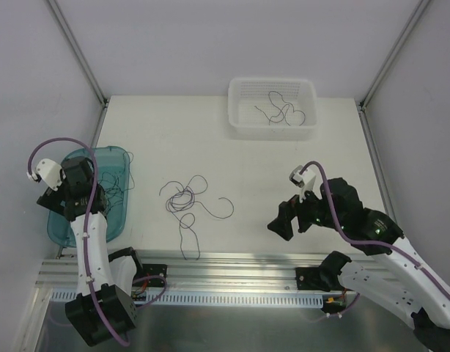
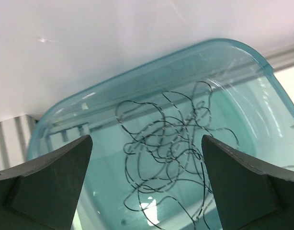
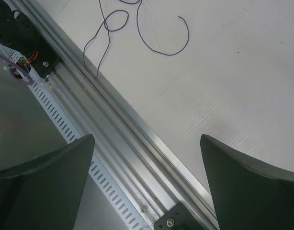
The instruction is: Untangle the cables
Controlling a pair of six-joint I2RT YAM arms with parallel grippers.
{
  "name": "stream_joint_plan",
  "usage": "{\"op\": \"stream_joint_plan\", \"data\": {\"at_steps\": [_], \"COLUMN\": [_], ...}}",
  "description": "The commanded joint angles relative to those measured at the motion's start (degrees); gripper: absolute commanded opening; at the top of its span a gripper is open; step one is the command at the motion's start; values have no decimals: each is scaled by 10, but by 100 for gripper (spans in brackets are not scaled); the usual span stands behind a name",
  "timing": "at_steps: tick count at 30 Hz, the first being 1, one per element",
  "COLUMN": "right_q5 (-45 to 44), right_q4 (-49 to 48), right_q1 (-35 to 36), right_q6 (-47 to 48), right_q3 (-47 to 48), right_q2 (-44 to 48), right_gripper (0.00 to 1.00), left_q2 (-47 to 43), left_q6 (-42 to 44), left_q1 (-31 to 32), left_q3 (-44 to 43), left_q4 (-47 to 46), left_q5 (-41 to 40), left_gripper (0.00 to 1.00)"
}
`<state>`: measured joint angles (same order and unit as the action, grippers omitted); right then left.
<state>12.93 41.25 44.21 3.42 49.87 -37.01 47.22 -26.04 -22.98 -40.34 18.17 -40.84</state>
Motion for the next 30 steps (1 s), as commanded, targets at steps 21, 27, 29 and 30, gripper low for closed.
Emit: {"op": "stream_joint_plan", "data": {"at_steps": [21,27,29,30], "right_q5": [-5,0,18,24], "right_q4": [-50,-68,-74,-82], "right_q1": [5,10,10,11], "right_q6": [-54,-47,-40,-38], "right_q3": [36,-6,-14,-20], "right_q2": [-81,-85,-84,-83], "right_gripper": [97,97,97,97], "left_q2": [9,34,53,68], "left_q6": [122,93,87,86], "left_q1": [174,179,189,189], "left_q3": [-144,-142,-135,-133], "left_q4": [97,113,114,114], "left_q5": [451,551,491,464], "left_gripper": [99,95,93,90]}}
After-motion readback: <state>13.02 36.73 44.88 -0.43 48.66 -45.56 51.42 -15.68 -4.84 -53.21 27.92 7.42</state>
